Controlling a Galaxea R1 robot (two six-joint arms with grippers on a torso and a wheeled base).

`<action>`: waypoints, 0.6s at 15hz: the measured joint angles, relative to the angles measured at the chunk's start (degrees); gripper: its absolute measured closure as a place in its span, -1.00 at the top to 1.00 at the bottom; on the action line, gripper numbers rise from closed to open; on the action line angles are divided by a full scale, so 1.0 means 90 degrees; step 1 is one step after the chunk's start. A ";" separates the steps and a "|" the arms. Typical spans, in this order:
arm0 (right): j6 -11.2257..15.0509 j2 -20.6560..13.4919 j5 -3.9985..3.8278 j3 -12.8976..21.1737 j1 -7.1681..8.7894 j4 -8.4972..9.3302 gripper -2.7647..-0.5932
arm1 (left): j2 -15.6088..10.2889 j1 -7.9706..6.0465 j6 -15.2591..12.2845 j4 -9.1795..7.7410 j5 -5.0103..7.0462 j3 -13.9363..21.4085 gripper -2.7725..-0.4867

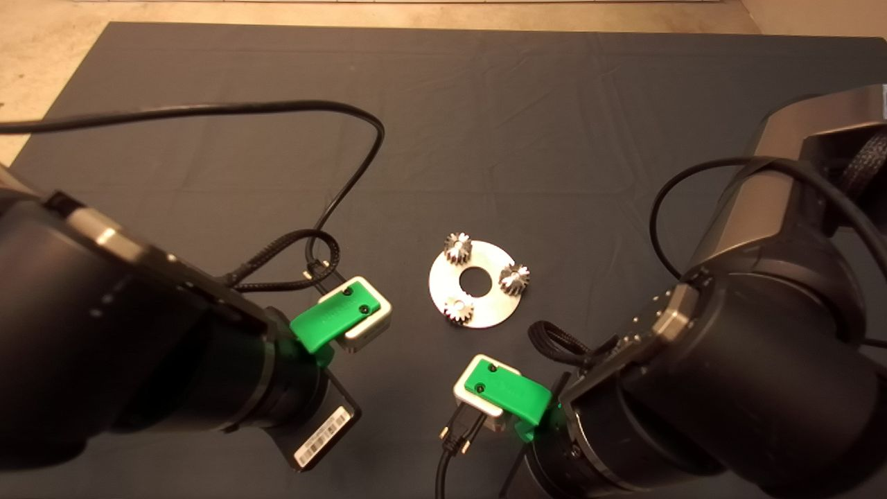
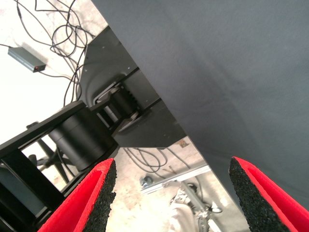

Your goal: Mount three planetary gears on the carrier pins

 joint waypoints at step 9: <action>0.0019 -0.0018 0.0000 -0.0028 -0.0062 -0.0001 0.05 | 0.0435 0.0110 -0.0262 0.0185 -0.0007 -0.0009 -0.37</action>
